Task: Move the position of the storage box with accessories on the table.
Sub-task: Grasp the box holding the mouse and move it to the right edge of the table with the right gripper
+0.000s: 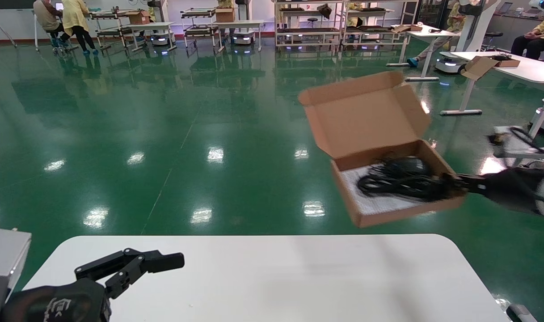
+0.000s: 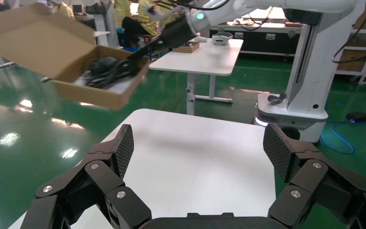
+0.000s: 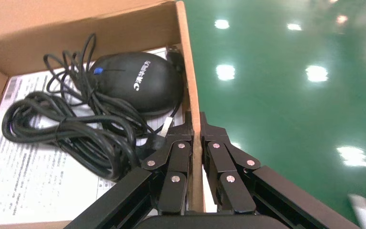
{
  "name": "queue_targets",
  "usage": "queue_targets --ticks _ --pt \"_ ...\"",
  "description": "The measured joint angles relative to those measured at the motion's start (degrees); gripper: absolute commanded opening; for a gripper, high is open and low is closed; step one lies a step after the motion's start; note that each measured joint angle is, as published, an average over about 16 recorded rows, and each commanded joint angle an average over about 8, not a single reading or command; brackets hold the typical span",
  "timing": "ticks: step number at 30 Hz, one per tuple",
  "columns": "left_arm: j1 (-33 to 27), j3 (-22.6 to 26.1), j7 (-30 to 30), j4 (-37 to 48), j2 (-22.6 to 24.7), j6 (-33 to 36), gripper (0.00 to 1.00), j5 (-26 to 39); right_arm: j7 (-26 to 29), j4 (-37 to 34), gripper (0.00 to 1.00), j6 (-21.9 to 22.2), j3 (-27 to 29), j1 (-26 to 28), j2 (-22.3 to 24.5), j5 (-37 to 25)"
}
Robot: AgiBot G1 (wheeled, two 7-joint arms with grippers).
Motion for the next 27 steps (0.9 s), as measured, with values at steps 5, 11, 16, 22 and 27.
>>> queue_targets --ticks 5,11,16,22,27 --pt "0.0 0.0 0.0 0.0 0.0 0.0 1.0 0.0 -3.2 -0.7 0.0 -1.2 0.8 -1.6 4.1 0.9" --pt "0.0 0.0 0.0 0.0 0.0 0.0 1.0 0.0 -7.2 -1.7 0.0 -1.0 2.3 -6.0 7.1 3.2" --pt "0.0 0.0 0.0 0.0 0.0 0.0 1.0 0.0 -10.8 -2.5 0.0 0.7 4.3 -10.5 7.6 6.1" --pt "0.0 0.0 0.0 0.0 0.0 0.0 1.0 0.0 -15.6 -3.2 0.0 3.8 7.0 -15.0 6.2 9.7" --pt "0.0 0.0 0.0 0.0 0.0 0.0 1.0 0.0 -19.4 -4.0 0.0 6.0 9.0 -17.4 4.3 12.2"
